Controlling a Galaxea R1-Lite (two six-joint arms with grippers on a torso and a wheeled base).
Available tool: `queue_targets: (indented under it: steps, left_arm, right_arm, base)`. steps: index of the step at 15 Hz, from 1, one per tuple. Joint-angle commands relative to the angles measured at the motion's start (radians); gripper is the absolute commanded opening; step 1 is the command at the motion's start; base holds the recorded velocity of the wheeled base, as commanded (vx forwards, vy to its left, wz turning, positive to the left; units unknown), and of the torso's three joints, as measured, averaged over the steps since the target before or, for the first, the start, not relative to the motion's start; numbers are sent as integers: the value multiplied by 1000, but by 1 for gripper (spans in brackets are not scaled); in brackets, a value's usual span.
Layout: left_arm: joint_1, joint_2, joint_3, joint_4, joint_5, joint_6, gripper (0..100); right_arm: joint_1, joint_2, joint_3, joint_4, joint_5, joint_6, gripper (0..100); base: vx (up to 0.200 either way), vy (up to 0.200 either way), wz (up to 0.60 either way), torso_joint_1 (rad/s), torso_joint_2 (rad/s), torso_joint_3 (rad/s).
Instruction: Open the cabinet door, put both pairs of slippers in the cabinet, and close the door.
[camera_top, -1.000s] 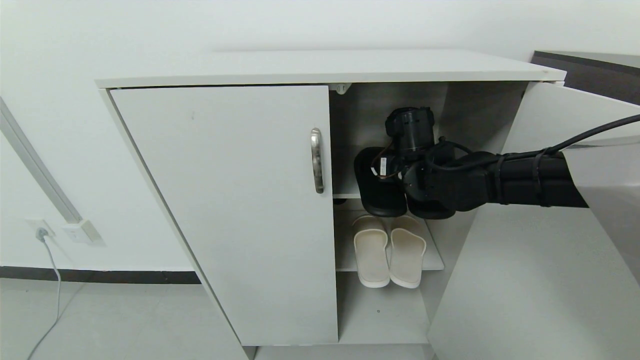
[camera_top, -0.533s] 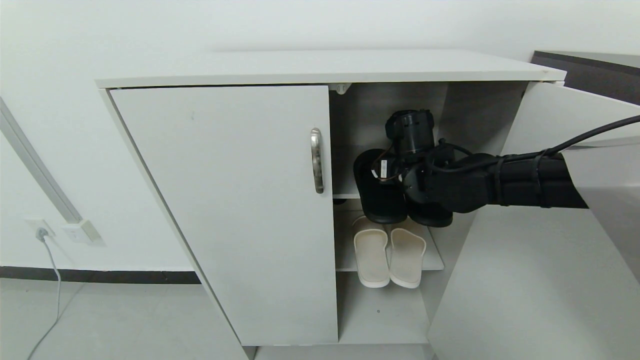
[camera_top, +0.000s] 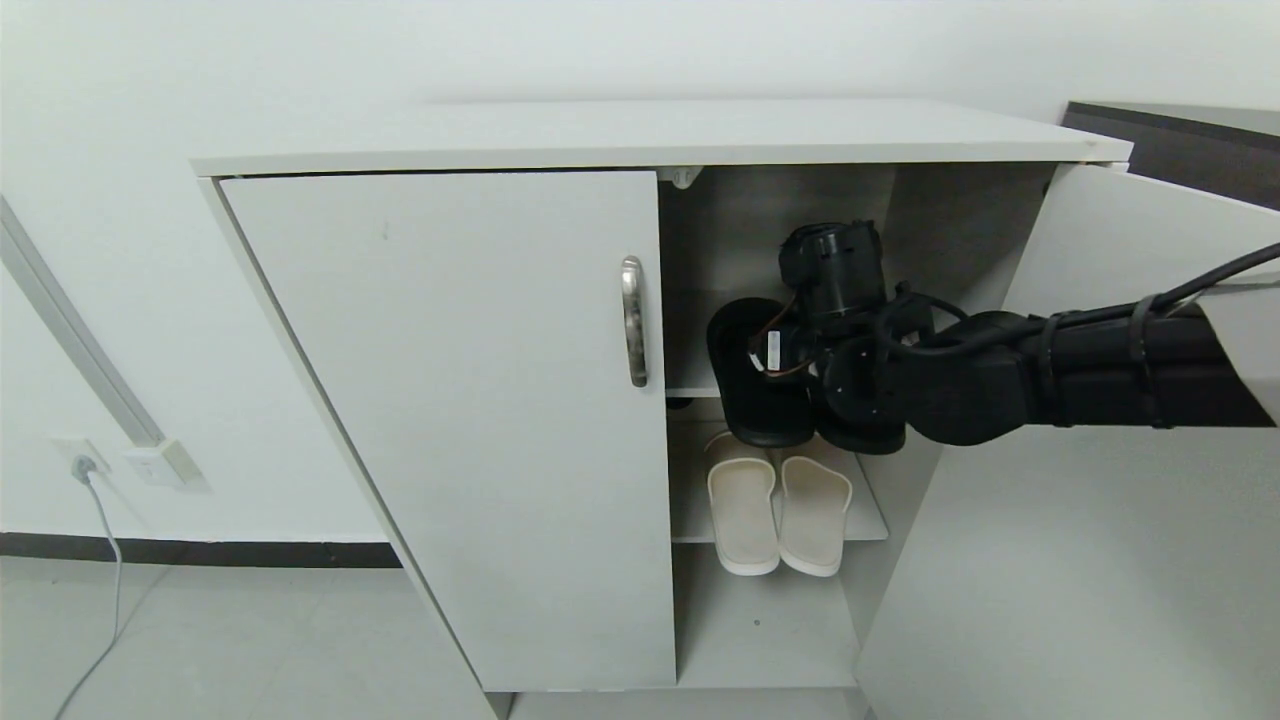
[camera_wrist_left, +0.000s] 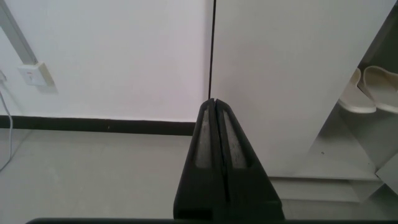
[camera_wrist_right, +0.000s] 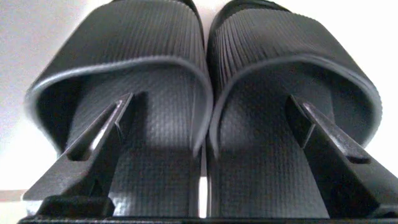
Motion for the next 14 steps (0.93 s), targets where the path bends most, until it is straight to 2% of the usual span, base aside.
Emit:
queue_targets:
  steps: [1, 7, 12, 14]
  left_arm:
    - [0, 1, 0, 0, 0, 0, 0]
    - [0, 1, 0, 0, 0, 0, 0]
    - [0, 1, 0, 0, 0, 0, 0]
    - [0, 1, 0, 0, 0, 0, 0]
  right_arm:
    - [16, -60, 48, -1, 1, 6, 100]
    - [94, -174, 183, -13, -16, 29, 100]
    - [102, -212, 235, -19, -39, 29, 100]
    - [134, -263, 304, -39, -27, 32, 100]
  base:
    - [0, 0, 0, 0, 0, 0]
    - [0, 0, 0, 0, 0, 0]
    - [0, 0, 0, 0, 0, 0]
    - [0, 0, 0, 0, 0, 0]
